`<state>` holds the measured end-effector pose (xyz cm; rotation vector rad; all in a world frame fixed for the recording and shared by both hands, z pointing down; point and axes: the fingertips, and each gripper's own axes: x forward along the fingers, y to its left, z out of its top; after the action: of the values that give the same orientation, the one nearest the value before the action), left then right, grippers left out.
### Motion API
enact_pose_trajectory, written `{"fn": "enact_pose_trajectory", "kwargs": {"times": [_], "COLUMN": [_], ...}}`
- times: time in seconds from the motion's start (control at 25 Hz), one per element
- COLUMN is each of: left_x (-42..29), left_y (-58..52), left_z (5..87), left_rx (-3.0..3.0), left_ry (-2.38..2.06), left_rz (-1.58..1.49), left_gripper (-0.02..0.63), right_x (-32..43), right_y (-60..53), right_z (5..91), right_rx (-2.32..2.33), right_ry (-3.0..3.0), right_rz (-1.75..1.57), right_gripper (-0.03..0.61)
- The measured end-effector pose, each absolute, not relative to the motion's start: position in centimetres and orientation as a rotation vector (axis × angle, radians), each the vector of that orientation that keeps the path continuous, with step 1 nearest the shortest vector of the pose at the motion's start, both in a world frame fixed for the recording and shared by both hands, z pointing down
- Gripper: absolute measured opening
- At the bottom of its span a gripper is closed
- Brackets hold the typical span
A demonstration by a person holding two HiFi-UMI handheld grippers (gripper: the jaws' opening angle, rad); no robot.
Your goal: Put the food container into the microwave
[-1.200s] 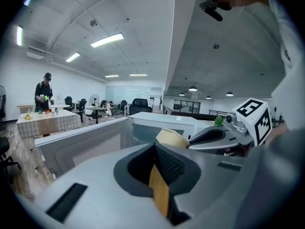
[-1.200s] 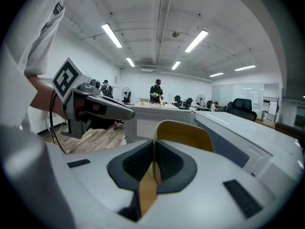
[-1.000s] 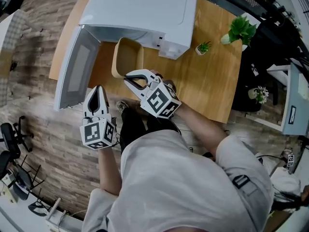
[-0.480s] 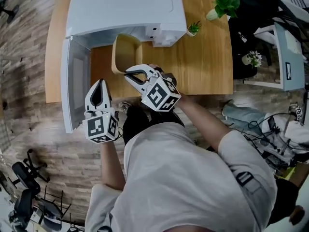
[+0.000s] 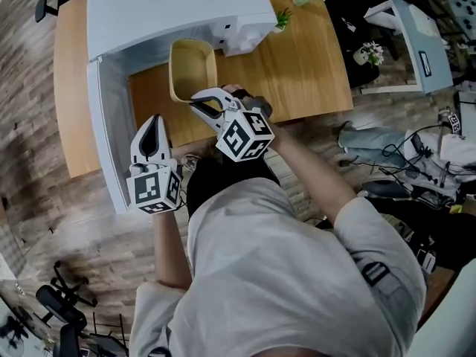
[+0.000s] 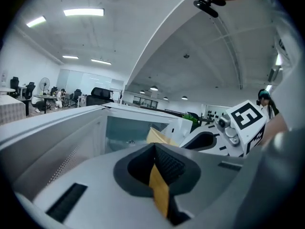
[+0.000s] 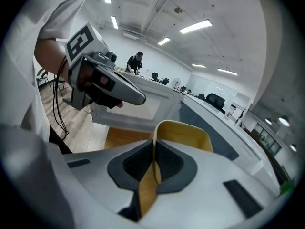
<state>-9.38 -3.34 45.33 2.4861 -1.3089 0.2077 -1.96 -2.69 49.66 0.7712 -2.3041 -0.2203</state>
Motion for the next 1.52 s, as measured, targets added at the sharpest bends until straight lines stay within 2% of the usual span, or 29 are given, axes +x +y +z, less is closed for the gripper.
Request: {"fn": "enact_pose_trajectory", "kwargs": {"times": [1.52], "left_x": [-9.1], "left_y": [-7.5], "left_z": [51.2], "left_rx": [2.4], "left_ry": [-1.331], "left_rz": [0.261], "left_gripper": [0.012], "right_x": [-2.1], "right_y": [-9.6], "right_z": [53.5], "right_rx": [0.661], "right_ry": [-2.173], "right_rz": [-0.278], "right_gripper": [0.025]}}
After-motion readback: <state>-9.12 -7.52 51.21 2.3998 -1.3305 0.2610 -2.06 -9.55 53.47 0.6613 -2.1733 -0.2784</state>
